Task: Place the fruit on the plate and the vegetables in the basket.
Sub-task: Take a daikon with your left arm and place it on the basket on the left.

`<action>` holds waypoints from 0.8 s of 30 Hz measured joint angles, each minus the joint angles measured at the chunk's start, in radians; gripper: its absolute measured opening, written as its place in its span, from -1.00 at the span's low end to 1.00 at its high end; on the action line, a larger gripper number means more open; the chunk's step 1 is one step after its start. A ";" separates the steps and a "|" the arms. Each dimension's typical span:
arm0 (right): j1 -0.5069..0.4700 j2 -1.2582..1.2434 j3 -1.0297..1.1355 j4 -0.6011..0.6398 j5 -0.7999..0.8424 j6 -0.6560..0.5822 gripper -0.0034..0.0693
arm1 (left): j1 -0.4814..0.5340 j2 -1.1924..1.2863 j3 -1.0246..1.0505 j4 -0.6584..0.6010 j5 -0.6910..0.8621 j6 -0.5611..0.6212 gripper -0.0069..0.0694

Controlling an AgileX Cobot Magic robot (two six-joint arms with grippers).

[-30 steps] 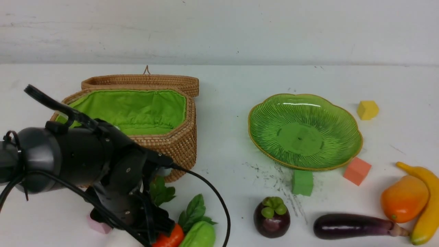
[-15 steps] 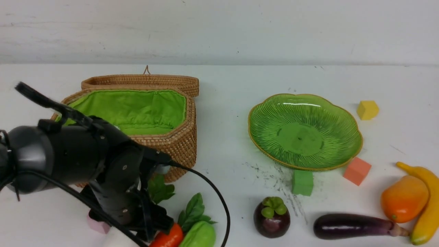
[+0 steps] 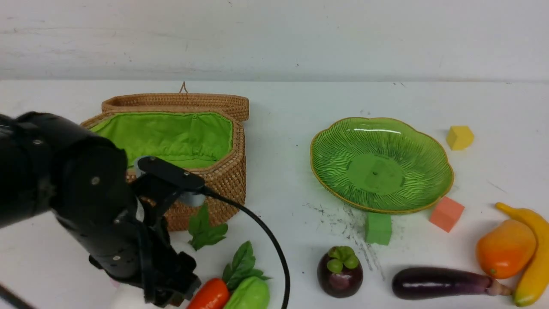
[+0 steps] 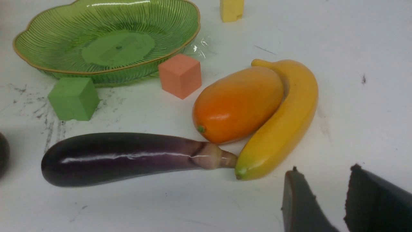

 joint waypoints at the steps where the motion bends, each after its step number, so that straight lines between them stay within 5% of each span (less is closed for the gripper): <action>1: 0.000 0.000 0.000 0.000 0.000 0.000 -0.24 | 0.000 -0.016 0.000 0.000 0.001 0.002 0.55; 7: 0.000 0.000 0.000 0.000 0.000 0.000 -0.24 | 0.000 -0.133 -0.041 0.050 -0.031 0.002 0.55; 13: 0.000 0.000 0.000 0.000 0.000 0.000 -0.24 | 0.000 -0.126 -0.167 0.256 -0.082 -0.003 0.55; 17: 0.000 0.000 0.000 0.000 0.000 0.000 -0.24 | 0.015 -0.023 -0.291 0.462 -0.171 -0.018 0.55; 24: 0.000 0.000 0.000 0.000 0.000 0.000 -0.24 | 0.122 0.225 -0.450 0.542 -0.208 -0.022 0.55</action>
